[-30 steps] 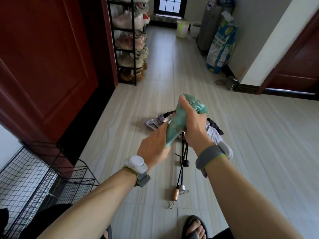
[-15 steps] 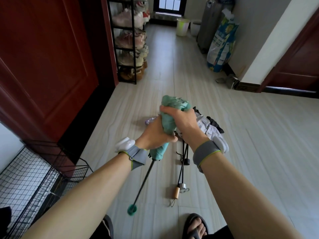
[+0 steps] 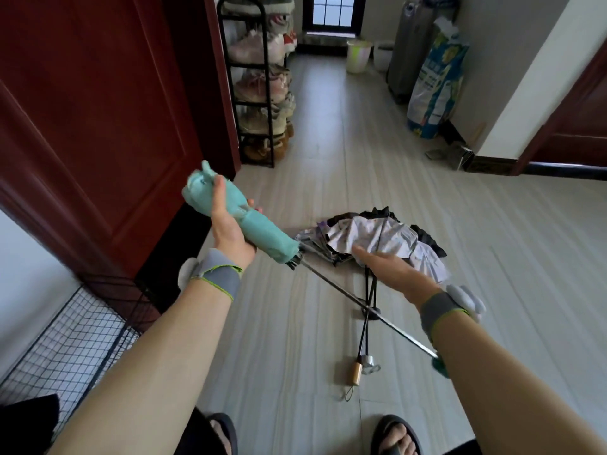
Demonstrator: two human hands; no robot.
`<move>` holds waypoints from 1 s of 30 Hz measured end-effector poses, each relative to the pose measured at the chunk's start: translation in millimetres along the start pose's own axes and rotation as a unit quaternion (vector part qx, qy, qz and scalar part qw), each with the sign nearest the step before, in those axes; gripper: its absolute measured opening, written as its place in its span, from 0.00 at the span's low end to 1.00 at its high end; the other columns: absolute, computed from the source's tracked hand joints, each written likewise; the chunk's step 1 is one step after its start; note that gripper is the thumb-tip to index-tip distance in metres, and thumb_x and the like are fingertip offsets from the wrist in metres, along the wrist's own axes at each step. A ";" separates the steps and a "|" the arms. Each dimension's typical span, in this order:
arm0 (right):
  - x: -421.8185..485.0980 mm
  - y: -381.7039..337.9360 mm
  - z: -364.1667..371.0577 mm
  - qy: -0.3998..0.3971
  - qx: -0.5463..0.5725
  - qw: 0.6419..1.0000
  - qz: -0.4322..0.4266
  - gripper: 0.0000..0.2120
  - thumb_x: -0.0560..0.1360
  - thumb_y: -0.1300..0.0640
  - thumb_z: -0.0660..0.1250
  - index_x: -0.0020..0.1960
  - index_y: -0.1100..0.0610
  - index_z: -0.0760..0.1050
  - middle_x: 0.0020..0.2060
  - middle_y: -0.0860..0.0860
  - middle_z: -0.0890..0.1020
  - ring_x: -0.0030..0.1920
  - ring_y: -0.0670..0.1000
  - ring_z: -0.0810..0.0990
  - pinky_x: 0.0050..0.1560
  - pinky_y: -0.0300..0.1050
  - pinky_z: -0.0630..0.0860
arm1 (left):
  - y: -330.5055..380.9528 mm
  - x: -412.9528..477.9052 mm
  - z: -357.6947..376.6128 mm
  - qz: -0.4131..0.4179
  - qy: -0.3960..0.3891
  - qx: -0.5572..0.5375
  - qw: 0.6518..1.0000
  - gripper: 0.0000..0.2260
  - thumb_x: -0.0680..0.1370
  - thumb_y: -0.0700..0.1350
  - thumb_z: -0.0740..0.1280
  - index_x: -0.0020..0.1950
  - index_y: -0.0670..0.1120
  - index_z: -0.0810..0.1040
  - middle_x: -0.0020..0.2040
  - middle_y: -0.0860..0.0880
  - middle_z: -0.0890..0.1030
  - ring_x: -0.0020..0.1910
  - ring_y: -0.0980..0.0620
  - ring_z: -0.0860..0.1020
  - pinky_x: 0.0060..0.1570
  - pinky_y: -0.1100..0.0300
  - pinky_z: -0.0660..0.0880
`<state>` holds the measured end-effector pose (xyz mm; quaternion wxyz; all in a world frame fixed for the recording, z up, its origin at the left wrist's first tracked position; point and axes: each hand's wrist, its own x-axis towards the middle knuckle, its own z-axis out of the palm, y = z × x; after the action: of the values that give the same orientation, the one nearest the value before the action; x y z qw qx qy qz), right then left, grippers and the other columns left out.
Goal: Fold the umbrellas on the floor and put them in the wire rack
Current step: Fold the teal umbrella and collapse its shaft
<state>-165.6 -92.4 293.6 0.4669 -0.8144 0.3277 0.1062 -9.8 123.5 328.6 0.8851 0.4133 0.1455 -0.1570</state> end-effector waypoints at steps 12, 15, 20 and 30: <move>14.6 29.6 -5.5 0.165 -0.218 0.960 0.058 0.24 0.72 0.35 0.57 0.45 0.54 0.80 0.48 0.56 0.83 0.46 0.59 0.79 0.47 0.49 0.76 | 15.0 28.6 -50.3 0.041 0.099 -0.121 0.987 0.21 0.78 0.64 0.65 0.42 0.46 0.74 0.35 0.51 0.75 0.35 0.51 0.77 0.44 0.57 0.75; 4.6 14.1 -4.2 0.191 -0.241 0.947 0.092 0.24 0.73 0.41 0.58 0.58 0.56 0.79 0.56 0.57 0.82 0.53 0.60 0.80 0.56 0.51 0.77 | 18.6 33.5 -58.0 0.050 0.118 -0.148 0.981 0.21 0.78 0.64 0.65 0.40 0.47 0.72 0.32 0.51 0.74 0.31 0.52 0.75 0.44 0.58 0.75; -5.3 5.8 -14.5 0.206 -0.203 0.947 0.137 0.16 0.76 0.47 0.60 0.54 0.58 0.77 0.48 0.55 0.83 0.48 0.58 0.82 0.50 0.47 0.78 | 20.5 38.0 -75.7 0.054 0.157 -0.155 0.974 0.21 0.78 0.64 0.63 0.39 0.47 0.70 0.33 0.52 0.72 0.31 0.53 0.73 0.42 0.60 0.74; 10.3 20.4 -20.1 0.168 0.196 0.965 0.037 0.14 0.77 0.56 0.69 0.35 0.58 0.72 0.29 0.56 0.77 0.21 0.50 0.67 0.27 0.39 0.63 | 26.2 30.0 -87.1 0.079 0.191 -0.166 0.964 0.20 0.80 0.62 0.61 0.40 0.47 0.68 0.37 0.51 0.70 0.34 0.52 0.71 0.46 0.59 0.75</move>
<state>-173.4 -120.6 285.5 0.5510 -0.7007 0.4460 -0.0813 16.7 202.5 281.3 0.9067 0.2929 0.3027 0.0218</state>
